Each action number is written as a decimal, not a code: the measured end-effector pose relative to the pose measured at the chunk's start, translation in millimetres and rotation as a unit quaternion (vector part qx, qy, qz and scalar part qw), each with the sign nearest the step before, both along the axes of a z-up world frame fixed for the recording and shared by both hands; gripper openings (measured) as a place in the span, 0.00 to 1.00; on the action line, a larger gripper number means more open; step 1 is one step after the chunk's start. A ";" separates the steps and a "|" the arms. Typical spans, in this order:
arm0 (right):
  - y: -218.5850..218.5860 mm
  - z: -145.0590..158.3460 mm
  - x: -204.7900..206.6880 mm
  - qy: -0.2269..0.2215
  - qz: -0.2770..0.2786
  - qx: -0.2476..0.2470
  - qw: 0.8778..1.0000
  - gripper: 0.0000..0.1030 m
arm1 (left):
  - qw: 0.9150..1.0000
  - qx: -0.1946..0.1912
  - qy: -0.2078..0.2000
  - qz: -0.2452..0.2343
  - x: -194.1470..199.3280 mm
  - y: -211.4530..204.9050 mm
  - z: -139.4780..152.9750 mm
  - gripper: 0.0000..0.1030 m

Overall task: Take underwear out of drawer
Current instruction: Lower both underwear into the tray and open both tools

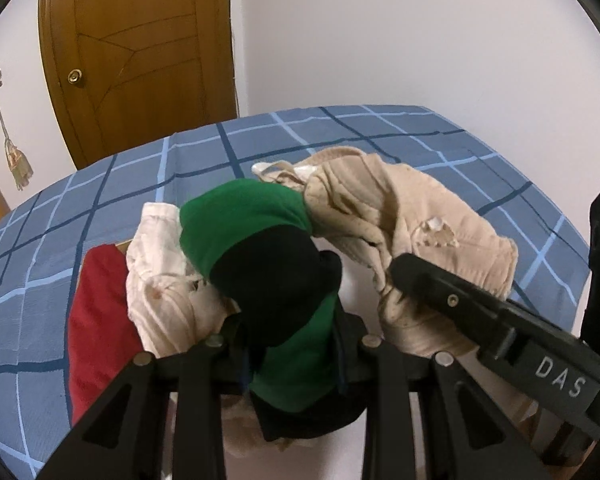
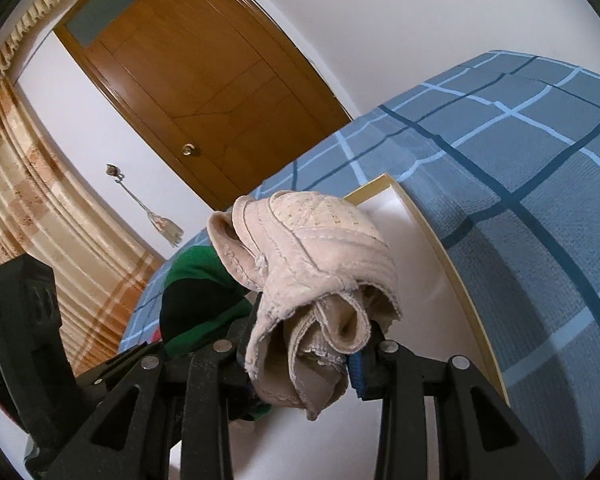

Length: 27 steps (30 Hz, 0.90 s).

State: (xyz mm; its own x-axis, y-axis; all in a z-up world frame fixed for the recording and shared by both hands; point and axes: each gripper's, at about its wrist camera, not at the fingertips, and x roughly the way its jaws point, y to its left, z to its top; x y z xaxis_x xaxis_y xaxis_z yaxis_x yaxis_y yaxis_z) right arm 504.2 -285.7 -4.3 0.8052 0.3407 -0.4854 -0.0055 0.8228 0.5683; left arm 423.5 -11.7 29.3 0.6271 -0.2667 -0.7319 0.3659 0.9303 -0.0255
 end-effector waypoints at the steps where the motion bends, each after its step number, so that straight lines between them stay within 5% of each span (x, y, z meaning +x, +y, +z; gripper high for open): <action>1: 0.6 -1.1 3.8 0.003 0.000 -0.001 1.000 0.35 | 1.000 0.004 0.000 0.003 1.6 -1.3 -1.6 0.28; 27: 10.6 -19.1 36.3 0.065 0.022 -0.020 0.997 0.36 | 0.997 0.060 0.037 0.039 18.0 -12.1 -24.4 0.31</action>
